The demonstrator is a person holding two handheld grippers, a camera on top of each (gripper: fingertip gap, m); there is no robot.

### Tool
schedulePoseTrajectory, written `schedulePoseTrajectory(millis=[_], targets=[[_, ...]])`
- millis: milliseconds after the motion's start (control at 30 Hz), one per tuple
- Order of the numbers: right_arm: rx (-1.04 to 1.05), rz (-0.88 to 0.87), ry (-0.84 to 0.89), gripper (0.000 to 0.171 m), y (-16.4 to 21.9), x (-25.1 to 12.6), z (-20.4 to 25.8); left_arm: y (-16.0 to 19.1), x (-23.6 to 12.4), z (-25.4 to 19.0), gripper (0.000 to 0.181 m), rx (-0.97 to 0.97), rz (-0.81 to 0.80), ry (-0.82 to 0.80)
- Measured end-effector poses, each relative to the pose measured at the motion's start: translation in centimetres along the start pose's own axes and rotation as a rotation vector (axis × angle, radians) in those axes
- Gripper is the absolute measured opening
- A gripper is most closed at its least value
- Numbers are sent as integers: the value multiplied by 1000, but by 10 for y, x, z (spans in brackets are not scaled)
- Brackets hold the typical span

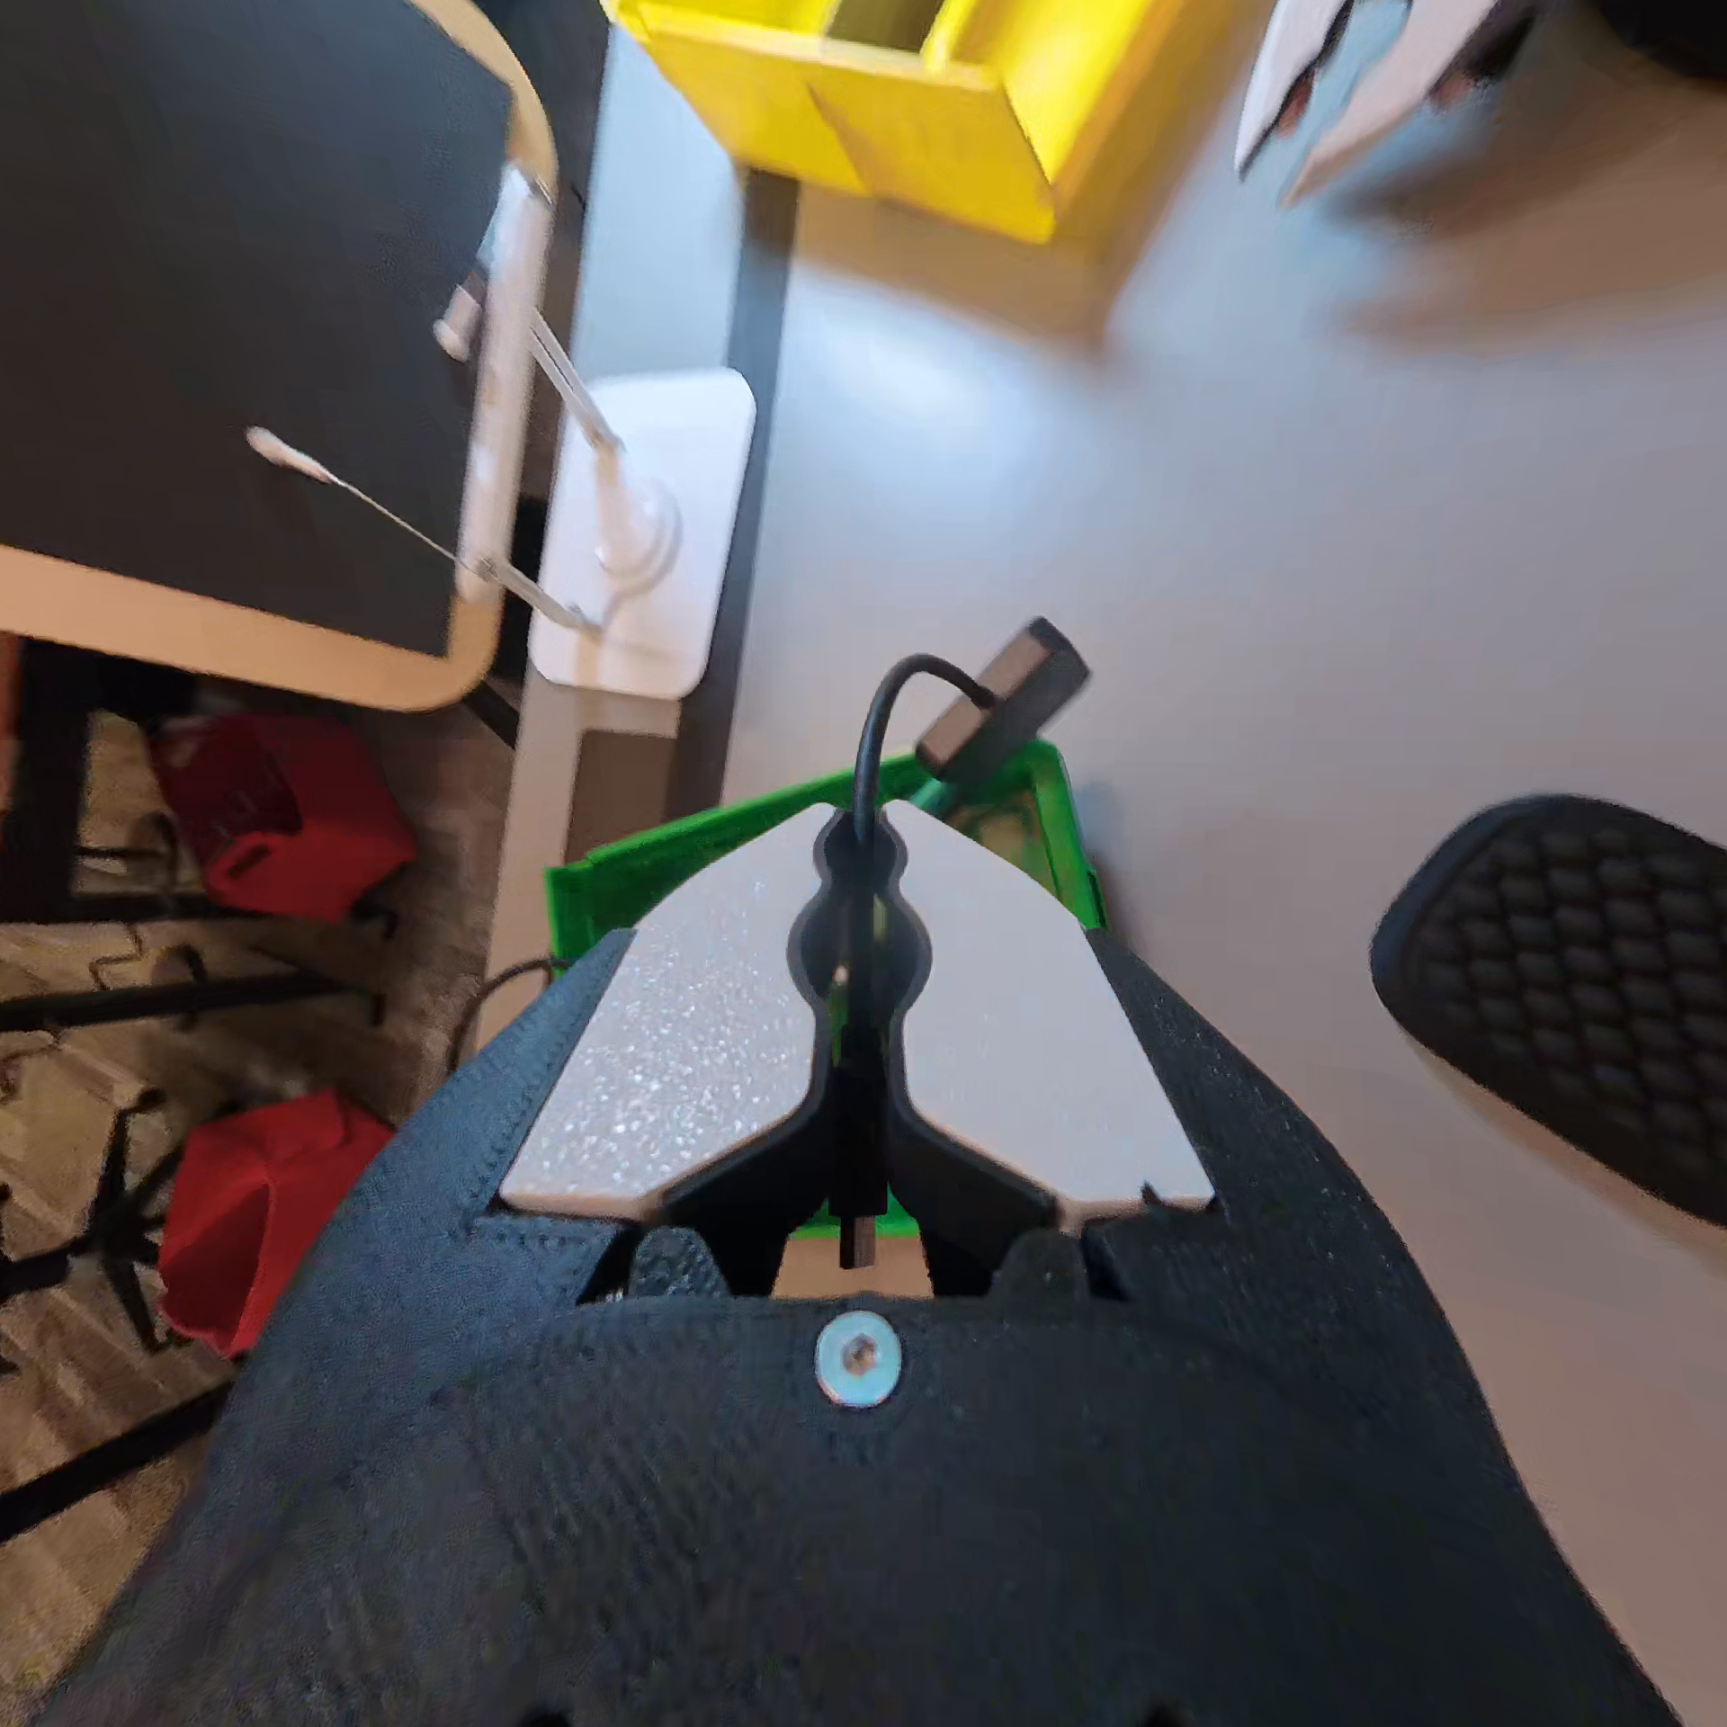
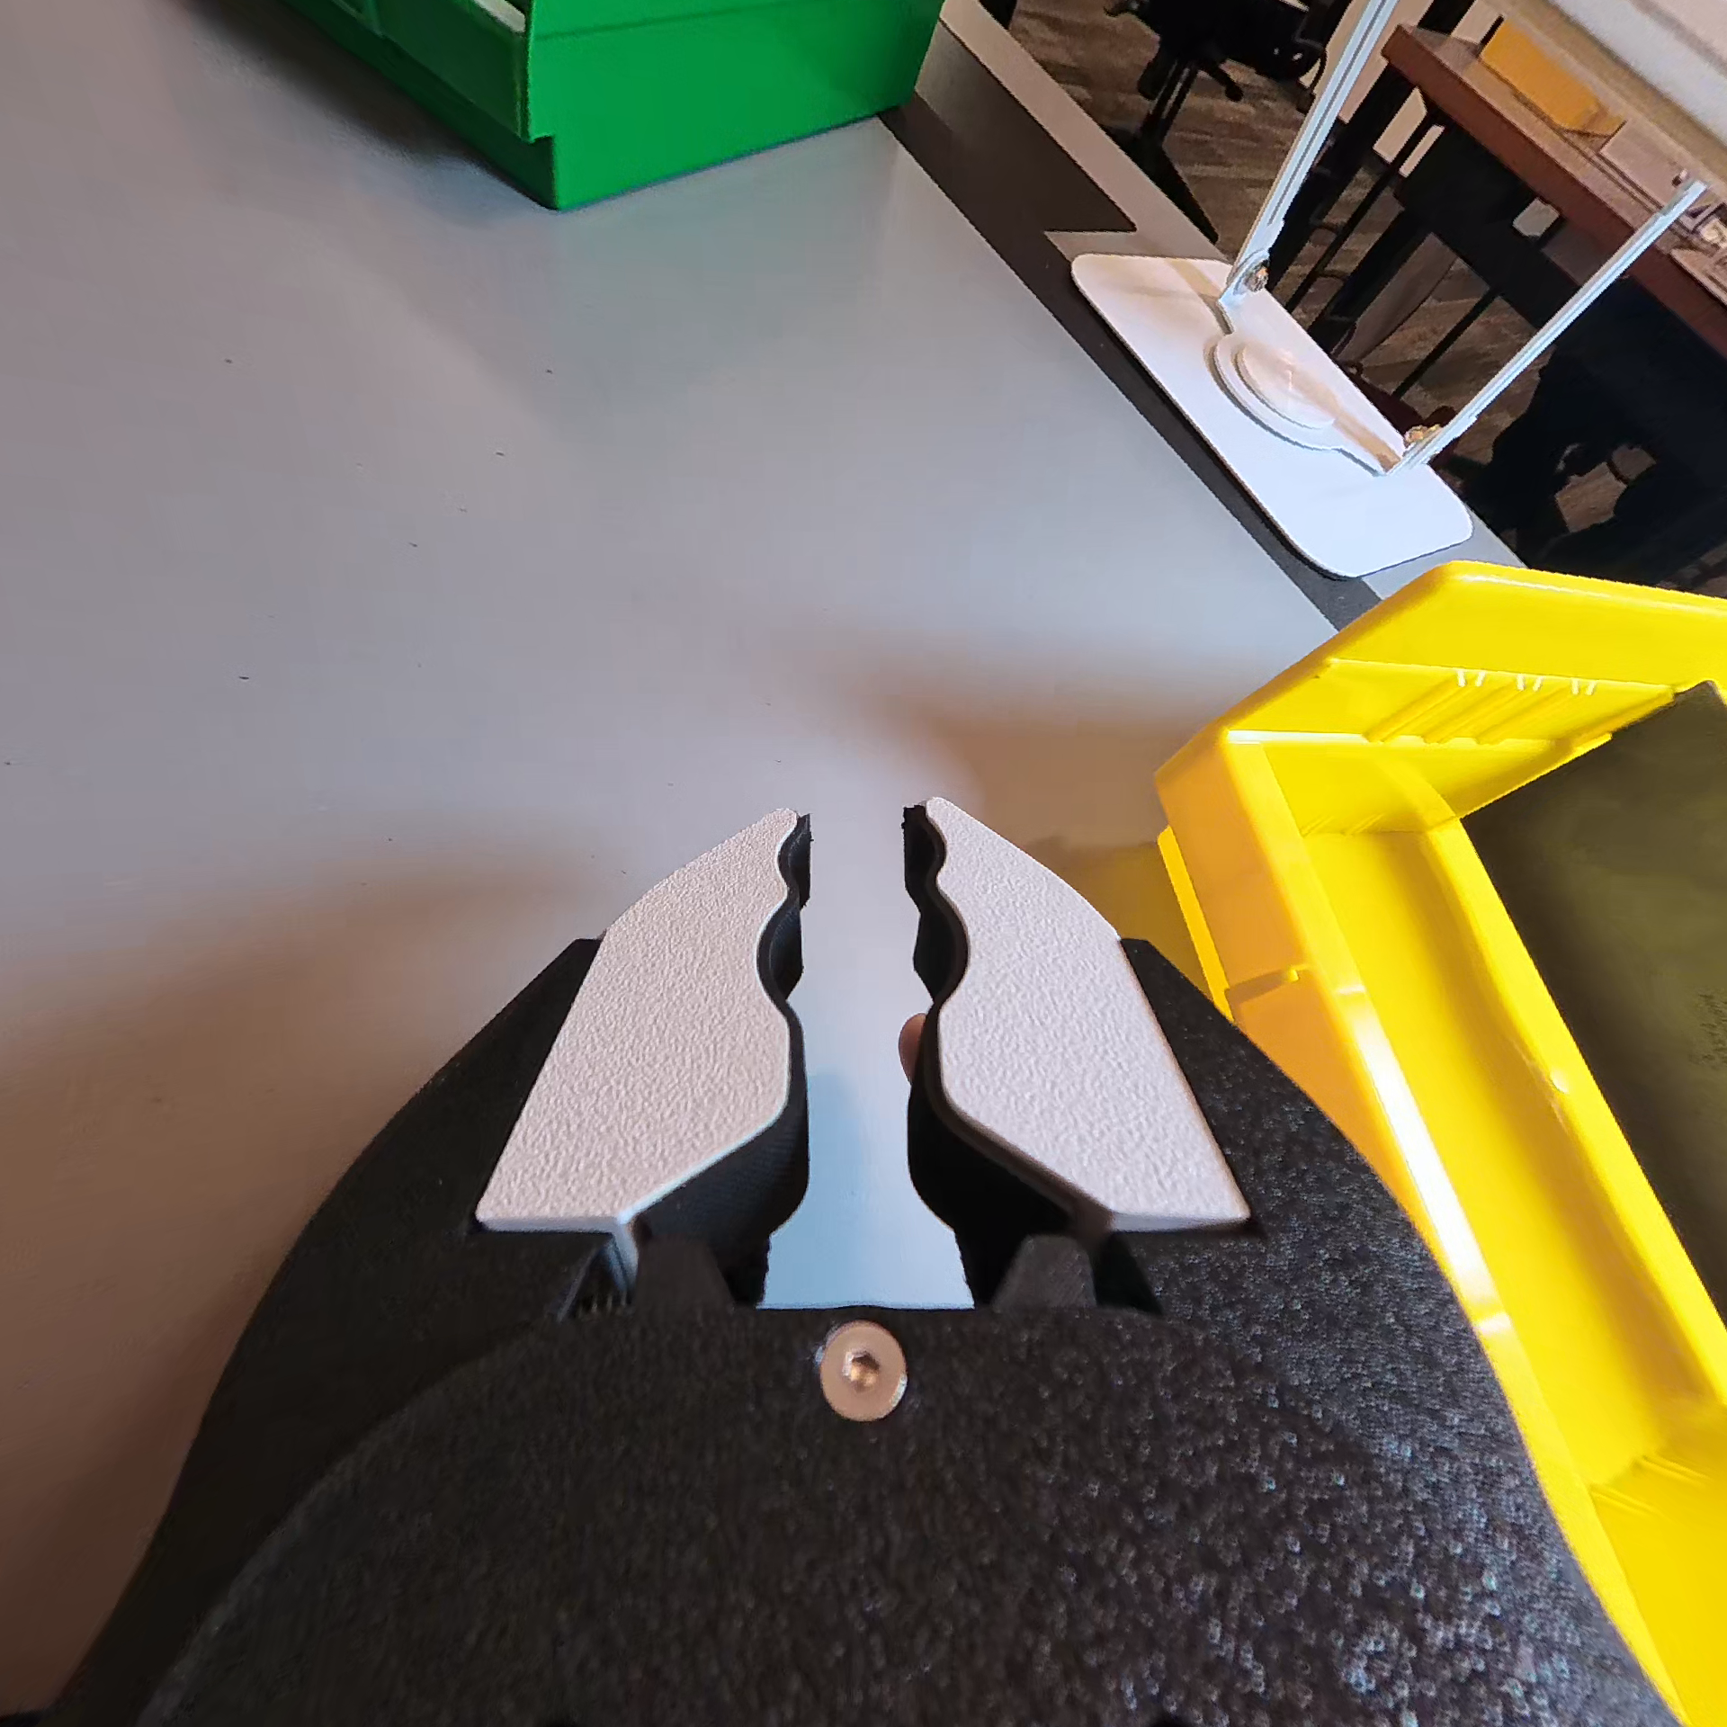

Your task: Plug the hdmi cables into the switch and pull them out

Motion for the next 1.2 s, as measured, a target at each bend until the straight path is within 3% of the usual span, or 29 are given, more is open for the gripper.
schedulePoseTrajectory(millis=[33, 233, 400, 500, 733, 767, 800, 833, 867, 967, 1033, 1200], targets=[[2, -2, -1, 19, 0, 0, 0, -6, -5, 0, 5, 8, -53, -21], [14, -25, -11, 19, -3, 1, 2, -42, -29, 2, 5, 11, -316, -205], [61, -193, 7, 22, -26, -11, -3, -77, -43, -14, 5, -64, -649, -289], [149, -356, 25, 34, -54, -24, -12, -97, -43, -38, 5, -129, -853, -239], [239, -674, -60, 77, -153, -56, -46, -129, 6, -103, 5, -121, -1078, -13], [235, -692, -119, 77, -162, -54, -50, -132, 12, -109, 5, -117, -1100, 23], [197, -725, -247, 62, -171, -56, -45, -134, 17, -114, 5, -117, -1120, 52], [132, -771, -371, 23, -179, -60, -38, -136, 21, -116, 5, -118, -1133, 61], [78, -797, -396, 15, -186, -61, -38, -137, 26, -115, 5, -120, -1129, 59], [-22, -790, -358, 15, -195, -57, -48, -125, 31, -105, 5, -199, -1077, 148], [-56, -675, -326, 15, -189, -45, -58, -107, 44, -93, 6, -274, -1003, 184], [-147, -304, -91, 15, -154, -18, -77, -64, 84, -57, 32, -331, -709, -31]])
Point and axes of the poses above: each gripper's, where its closed fingertips meet, x out along the fingers, y out of its underside, z = x × y across the jaws, the point moved 4 cm from there along -x, back along the fingers, and after that the axes turned 14 degrees about -x, right-handed, at the moved point
